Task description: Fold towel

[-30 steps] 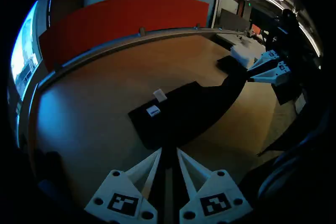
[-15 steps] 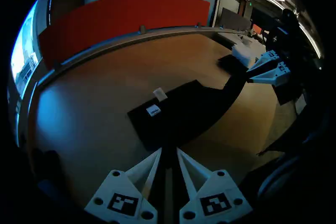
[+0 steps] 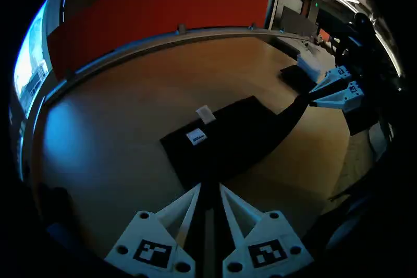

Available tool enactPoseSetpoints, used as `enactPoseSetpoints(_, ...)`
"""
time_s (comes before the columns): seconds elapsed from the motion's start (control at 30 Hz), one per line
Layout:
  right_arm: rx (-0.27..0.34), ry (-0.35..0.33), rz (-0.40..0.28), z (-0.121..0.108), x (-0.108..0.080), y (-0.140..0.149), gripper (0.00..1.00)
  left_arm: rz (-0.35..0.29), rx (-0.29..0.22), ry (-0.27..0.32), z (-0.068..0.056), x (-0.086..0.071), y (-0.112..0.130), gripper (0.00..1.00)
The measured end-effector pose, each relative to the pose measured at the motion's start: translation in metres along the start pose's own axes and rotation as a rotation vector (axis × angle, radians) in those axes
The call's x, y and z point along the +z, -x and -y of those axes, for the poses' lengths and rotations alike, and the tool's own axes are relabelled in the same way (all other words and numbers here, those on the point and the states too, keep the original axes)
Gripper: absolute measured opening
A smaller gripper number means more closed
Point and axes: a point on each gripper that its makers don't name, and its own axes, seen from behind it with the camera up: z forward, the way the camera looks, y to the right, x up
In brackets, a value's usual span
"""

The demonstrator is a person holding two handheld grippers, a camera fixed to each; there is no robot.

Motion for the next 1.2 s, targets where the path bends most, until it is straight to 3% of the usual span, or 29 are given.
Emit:
enactPoseSetpoints(0.2,0.010,-0.004,0.018,-0.006,0.012,0.005,0.16,0.011,-0.011,-0.007,0.008,0.015,-0.001,0.09)
enactPoseSetpoints(0.93,0.044,0.007,0.078,-0.035,0.055,0.021,0.16,0.048,0.037,-0.022,0.030,0.071,0.001,0.10)
enactPoseSetpoints(1.2,0.052,0.021,0.089,-0.044,0.064,0.027,0.17,0.056,0.039,-0.025,0.035,0.082,0.005,0.12)
